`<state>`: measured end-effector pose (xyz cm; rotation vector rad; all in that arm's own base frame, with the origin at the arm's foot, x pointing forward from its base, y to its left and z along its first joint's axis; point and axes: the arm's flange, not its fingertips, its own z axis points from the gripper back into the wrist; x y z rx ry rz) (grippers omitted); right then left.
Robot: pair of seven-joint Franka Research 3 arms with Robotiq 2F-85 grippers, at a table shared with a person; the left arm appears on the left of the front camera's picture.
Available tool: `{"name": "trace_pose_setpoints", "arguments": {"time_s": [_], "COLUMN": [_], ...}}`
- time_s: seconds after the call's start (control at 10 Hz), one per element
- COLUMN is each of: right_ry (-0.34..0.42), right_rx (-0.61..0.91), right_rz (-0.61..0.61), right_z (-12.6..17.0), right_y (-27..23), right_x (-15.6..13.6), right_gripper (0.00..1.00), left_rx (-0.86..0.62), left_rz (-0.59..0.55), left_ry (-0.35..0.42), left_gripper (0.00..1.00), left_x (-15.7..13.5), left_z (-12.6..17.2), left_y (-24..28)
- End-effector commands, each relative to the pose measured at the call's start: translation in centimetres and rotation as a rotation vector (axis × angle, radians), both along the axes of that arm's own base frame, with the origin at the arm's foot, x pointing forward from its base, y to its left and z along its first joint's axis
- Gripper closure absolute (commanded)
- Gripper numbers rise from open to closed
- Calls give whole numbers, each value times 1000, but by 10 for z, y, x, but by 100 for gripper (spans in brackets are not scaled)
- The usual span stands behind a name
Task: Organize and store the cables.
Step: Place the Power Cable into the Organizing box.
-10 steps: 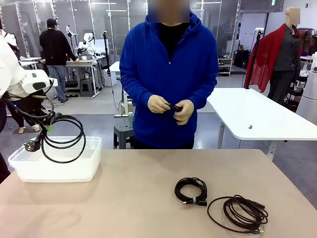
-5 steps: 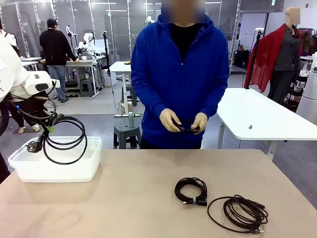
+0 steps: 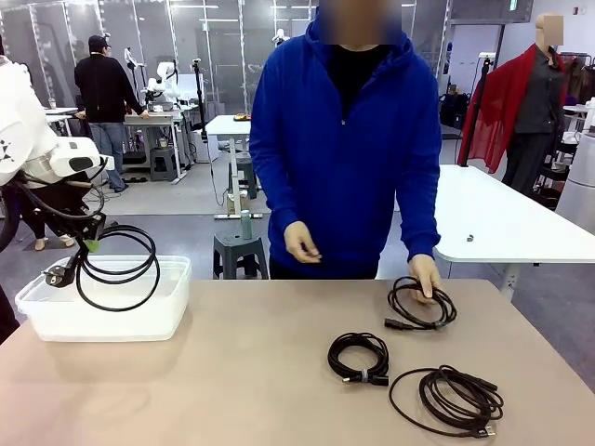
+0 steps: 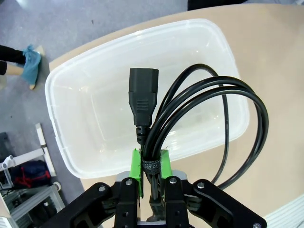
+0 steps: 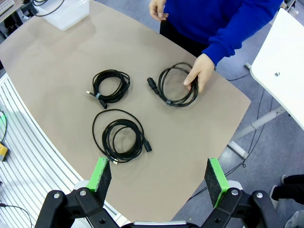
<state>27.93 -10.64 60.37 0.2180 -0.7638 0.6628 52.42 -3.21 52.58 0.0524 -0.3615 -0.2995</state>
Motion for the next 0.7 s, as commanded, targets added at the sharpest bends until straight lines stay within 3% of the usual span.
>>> {"name": "trace_pose_setpoints", "arguments": {"time_s": [0.0,0.1,0.3,0.6], "right_ry": [1,1,1,1], "right_rx": [2,2,2,2], "right_rz": [0,0,0,0], "right_z": [-1,-1,-1,-1], "right_y": [-1,-1,-1,-1], "right_x": [0,0,0,0], "right_gripper": [0,0,0,0], "left_rx": [-21,-13,-35,-33], "left_rz": [-25,-4,-36,-32], "left_ry": [12,-18,37,32], "left_gripper": [82,82,82,82], "left_x": [23,33,50,71], "left_z": [9,6,-3,-18], "left_y": [18,26,40,61]}}
